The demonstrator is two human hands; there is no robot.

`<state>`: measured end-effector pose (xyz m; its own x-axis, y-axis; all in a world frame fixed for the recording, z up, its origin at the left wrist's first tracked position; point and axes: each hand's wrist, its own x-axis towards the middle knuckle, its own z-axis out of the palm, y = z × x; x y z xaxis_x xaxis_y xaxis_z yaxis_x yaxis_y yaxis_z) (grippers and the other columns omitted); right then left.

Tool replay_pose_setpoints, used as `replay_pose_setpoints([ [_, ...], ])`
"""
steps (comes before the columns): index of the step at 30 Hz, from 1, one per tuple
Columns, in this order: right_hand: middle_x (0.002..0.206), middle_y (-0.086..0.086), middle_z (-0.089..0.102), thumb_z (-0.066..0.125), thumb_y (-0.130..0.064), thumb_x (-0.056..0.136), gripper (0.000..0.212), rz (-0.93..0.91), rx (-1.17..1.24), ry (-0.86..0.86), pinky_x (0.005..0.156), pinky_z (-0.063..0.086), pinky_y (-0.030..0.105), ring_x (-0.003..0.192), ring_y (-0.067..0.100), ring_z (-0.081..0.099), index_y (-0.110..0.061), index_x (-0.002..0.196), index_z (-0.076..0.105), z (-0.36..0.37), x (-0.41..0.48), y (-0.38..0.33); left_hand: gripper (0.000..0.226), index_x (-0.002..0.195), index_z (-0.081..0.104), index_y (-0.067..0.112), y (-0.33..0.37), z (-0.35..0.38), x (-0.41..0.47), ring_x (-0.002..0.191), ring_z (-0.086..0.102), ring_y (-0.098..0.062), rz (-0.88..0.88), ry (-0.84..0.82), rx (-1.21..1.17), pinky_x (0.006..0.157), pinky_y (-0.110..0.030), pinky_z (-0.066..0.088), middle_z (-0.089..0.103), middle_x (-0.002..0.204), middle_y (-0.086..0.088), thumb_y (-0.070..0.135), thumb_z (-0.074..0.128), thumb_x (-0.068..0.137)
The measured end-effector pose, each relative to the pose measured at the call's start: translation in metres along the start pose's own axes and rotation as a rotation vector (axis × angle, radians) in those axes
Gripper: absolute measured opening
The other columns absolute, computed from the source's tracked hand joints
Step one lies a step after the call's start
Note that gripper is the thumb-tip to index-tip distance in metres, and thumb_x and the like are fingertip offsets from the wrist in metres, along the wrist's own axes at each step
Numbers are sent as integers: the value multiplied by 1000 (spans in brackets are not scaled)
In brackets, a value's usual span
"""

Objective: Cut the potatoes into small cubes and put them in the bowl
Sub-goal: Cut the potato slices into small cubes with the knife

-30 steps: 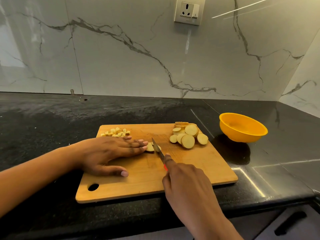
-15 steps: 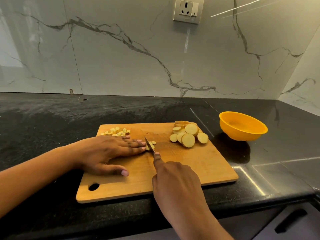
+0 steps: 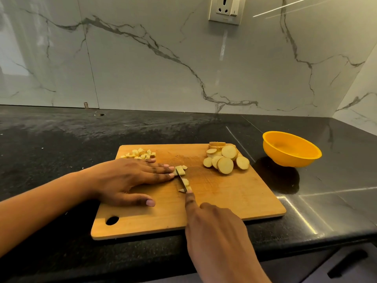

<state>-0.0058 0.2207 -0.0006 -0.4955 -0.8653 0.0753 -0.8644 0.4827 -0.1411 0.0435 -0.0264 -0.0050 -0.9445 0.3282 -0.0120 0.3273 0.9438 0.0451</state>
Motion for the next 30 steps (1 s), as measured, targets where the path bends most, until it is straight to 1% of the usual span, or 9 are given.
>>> replay_pose_setpoints([
  [5,108,-1,56,35,-23,102,58,23,-6,100,65,38,29,79,16,43,-24,151,4,1,-4,7,59,145,26,36,0,4,-3,140,15,6,-8,111,-60,114,-14,5,23,152,20,64,28,93],
  [7,106,-2,57,34,-23,102,56,26,-11,127,62,37,28,79,16,44,-24,151,8,2,2,8,52,142,34,36,1,5,-5,139,24,3,-23,195,-41,114,-15,12,33,150,15,60,32,95],
  [10,107,-1,58,36,-23,101,55,24,-27,134,54,32,25,83,17,48,-23,151,11,3,10,9,48,139,43,30,8,3,-4,137,33,-4,18,290,109,114,-21,20,43,145,9,53,37,97],
  [13,108,1,58,36,-22,101,56,8,-50,110,49,26,23,82,17,48,-19,151,12,4,11,7,47,139,44,31,20,1,-1,135,36,-8,86,262,183,112,-28,25,48,141,12,52,36,98],
  [16,109,2,58,37,-22,101,56,-6,-69,94,50,28,24,86,18,52,-18,151,12,2,9,6,46,140,39,36,24,1,1,135,35,-8,100,217,292,110,-33,27,45,142,17,54,29,99],
  [19,110,2,59,38,-21,101,56,-1,-56,67,59,35,26,94,20,55,-17,151,11,1,3,6,46,141,37,38,25,-1,0,133,38,-9,93,201,332,109,-31,25,46,140,19,54,25,100],
  [22,112,4,58,38,-20,101,59,-4,-48,9,58,35,28,86,20,52,-18,152,6,-2,-7,7,46,141,36,38,25,-1,0,132,39,-9,94,209,384,107,-29,22,46,139,19,53,23,100],
  [26,117,5,57,35,-23,101,59,-3,-26,-79,69,39,34,102,25,56,-23,152,5,-7,-23,11,46,140,39,37,26,-1,0,131,38,-8,94,235,401,105,-29,20,48,138,19,54,24,99],
  [30,114,-3,56,34,-34,100,55,-26,27,-22,73,38,31,102,19,54,-35,150,12,-21,-38,23,44,132,51,35,27,0,-3,123,49,-10,54,291,406,102,-32,28,58,128,17,53,28,99],
])
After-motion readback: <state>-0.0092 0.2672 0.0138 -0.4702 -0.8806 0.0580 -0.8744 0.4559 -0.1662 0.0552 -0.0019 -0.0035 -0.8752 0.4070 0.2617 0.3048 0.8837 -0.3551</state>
